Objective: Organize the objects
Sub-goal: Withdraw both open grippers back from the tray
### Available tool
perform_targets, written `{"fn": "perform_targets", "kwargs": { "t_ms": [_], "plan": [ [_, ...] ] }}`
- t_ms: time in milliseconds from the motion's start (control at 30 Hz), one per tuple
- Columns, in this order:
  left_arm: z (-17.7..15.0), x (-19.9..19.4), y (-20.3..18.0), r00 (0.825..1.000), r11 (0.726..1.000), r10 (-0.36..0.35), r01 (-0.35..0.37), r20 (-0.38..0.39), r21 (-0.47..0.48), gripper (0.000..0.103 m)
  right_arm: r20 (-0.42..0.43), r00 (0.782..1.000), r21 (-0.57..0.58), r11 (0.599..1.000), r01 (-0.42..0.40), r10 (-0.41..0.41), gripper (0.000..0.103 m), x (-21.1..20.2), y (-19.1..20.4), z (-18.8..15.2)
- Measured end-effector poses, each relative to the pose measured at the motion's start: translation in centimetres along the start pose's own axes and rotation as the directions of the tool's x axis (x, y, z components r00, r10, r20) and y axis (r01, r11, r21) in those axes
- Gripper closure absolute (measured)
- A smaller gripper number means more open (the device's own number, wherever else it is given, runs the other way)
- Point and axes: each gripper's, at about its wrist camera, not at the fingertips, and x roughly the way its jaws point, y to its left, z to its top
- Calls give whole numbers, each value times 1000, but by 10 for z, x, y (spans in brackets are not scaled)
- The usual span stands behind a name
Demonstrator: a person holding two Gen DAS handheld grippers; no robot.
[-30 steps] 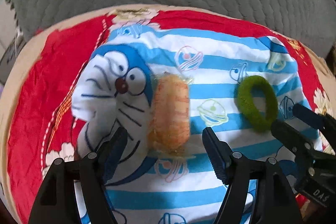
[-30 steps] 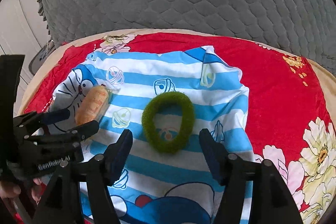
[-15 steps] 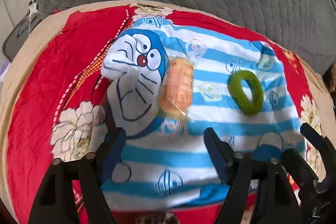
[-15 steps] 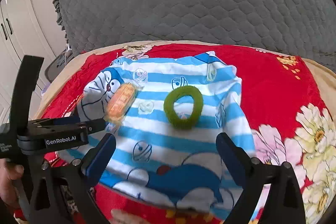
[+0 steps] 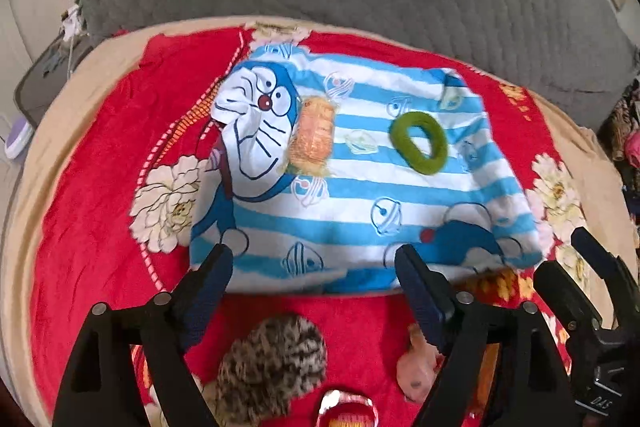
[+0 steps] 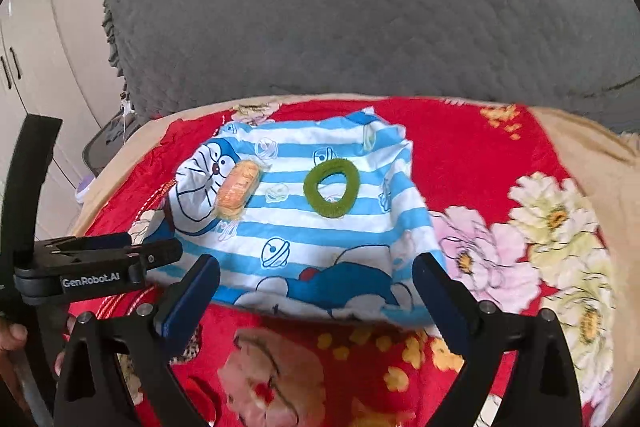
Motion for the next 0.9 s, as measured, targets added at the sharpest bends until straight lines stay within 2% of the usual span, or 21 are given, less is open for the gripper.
{"fn": "perform_targets", "kwargs": {
  "t_ms": [67, 133, 267, 433, 633, 733, 900],
  "plan": [
    [-9, -16, 0, 1000, 1000, 11, -11, 21, -2, 13, 26, 1000, -31, 999, -10, 11, 5, -17, 6, -7],
    [-18, -31, 2, 999, 1000, 2, -1, 46, -19, 0, 56, 998, -51, 998, -31, 34, 1, -36, 13, -14],
    [-39, -59, 2, 996, 1000, 19, -18, 83, -18, 0, 92, 995, -89, 995, -39, 47, 1, -66, 29, -26],
    [-65, -82, 2, 993, 999, -25, 28, 113, -28, 0, 138, 989, -120, 992, -37, 54, 1, -96, 42, -39],
    [-97, -106, -1, 984, 999, -36, 40, 173, -22, 0, 157, 982, 22, 994, -106, 102, 1, -116, 26, -56],
    [-109, -113, -3, 985, 999, -23, 27, 168, -22, 0, 128, 985, 72, 990, -123, 113, 1, -121, 19, -63],
    [-129, -131, -8, 973, 995, 95, -99, 209, 9, 0, 148, 987, 37, 997, -73, 67, 1, -143, 24, -72]
  ]
}}
